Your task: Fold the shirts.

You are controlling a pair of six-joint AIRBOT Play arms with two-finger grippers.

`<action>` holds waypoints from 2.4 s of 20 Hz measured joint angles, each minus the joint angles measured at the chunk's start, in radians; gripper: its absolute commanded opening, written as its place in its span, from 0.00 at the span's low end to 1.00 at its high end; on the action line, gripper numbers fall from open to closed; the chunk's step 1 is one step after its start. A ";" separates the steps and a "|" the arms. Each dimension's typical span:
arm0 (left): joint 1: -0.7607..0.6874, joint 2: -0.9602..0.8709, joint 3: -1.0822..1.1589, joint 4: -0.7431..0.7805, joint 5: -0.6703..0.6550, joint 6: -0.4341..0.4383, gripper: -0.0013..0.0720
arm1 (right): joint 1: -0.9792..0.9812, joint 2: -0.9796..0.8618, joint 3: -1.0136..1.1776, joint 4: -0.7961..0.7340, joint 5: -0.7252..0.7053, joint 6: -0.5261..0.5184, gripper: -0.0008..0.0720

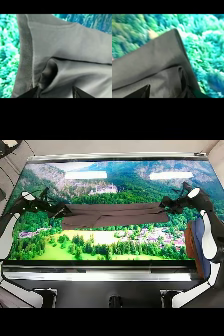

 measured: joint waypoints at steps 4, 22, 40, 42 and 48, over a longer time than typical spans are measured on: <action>0.031 0.058 0.063 -0.001 -0.070 -0.002 0.72 | -0.082 -0.008 0.002 0.078 0.043 -0.003 0.98; -0.259 0.293 0.053 -0.022 -0.085 -0.002 0.15 | -0.087 -0.019 0.000 0.333 0.269 -0.083 0.08; -0.739 -0.227 0.143 -0.703 0.182 -0.005 0.05 | -0.087 0.596 0.000 0.352 0.546 -0.119 0.08; -0.779 -0.272 0.182 -0.755 0.194 -0.005 0.05 | -0.087 0.618 0.000 0.351 0.570 -0.119 0.08; -0.768 -0.285 0.257 -0.771 0.174 0.025 0.05 | -0.081 0.636 0.000 0.351 0.564 -0.112 0.08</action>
